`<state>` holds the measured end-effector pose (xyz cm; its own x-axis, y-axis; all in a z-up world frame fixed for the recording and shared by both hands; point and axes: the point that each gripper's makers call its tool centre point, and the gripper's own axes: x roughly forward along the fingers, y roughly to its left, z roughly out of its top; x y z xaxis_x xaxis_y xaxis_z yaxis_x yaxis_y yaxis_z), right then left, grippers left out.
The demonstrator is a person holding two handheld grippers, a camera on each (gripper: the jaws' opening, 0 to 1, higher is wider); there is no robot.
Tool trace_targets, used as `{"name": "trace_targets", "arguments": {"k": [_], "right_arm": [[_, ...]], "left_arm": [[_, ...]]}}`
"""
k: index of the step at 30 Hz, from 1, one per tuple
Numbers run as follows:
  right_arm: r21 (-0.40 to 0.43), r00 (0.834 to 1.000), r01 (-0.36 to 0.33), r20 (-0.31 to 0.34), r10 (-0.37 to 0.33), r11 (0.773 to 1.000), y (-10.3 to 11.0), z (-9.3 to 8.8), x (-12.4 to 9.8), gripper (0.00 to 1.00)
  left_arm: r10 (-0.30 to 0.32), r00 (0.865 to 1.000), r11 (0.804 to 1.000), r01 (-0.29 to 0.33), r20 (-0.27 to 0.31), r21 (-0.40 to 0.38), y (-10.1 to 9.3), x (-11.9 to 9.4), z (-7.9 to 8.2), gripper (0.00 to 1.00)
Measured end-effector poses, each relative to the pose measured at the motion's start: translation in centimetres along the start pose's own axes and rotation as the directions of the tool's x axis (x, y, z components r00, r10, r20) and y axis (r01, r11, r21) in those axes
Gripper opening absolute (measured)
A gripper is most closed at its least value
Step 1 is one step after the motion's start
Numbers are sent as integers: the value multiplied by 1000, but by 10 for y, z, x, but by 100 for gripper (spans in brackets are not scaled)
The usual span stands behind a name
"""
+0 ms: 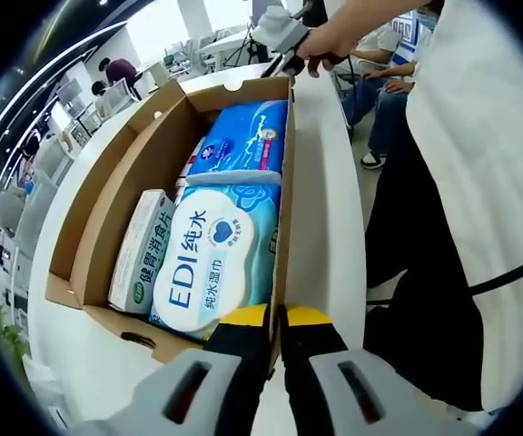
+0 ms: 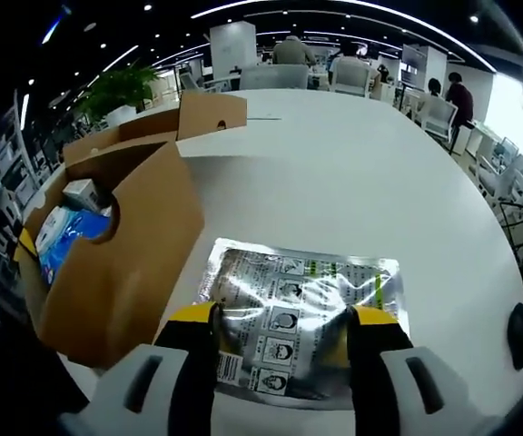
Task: Operate the shoe box by opening the lid, removing the specified soft item, and placing it in the target area until the item is outside and the box remains undamaged.
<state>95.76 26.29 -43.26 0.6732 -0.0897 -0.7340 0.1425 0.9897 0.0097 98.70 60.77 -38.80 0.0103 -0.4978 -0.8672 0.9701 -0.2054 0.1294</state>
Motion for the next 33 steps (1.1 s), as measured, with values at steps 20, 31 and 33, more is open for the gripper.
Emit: {"name": "trace_targets", "arguments": {"k": [20,31,33], "right_arm": [[-1,1000,1,4,-1,1000,5,0,-1,56],[294,994,-23,105,-8,955,-7,26,-29,61],[387,987,-40,159,-25,921,-11,32,-35,58]], "left_arm": [[0,1000,1000,0,4,6,0,0,1,4],[0,1000,1000,0,11,3,0,0,1,4],[4,1000,1000,-4,13,3,0,0,1,4]]}}
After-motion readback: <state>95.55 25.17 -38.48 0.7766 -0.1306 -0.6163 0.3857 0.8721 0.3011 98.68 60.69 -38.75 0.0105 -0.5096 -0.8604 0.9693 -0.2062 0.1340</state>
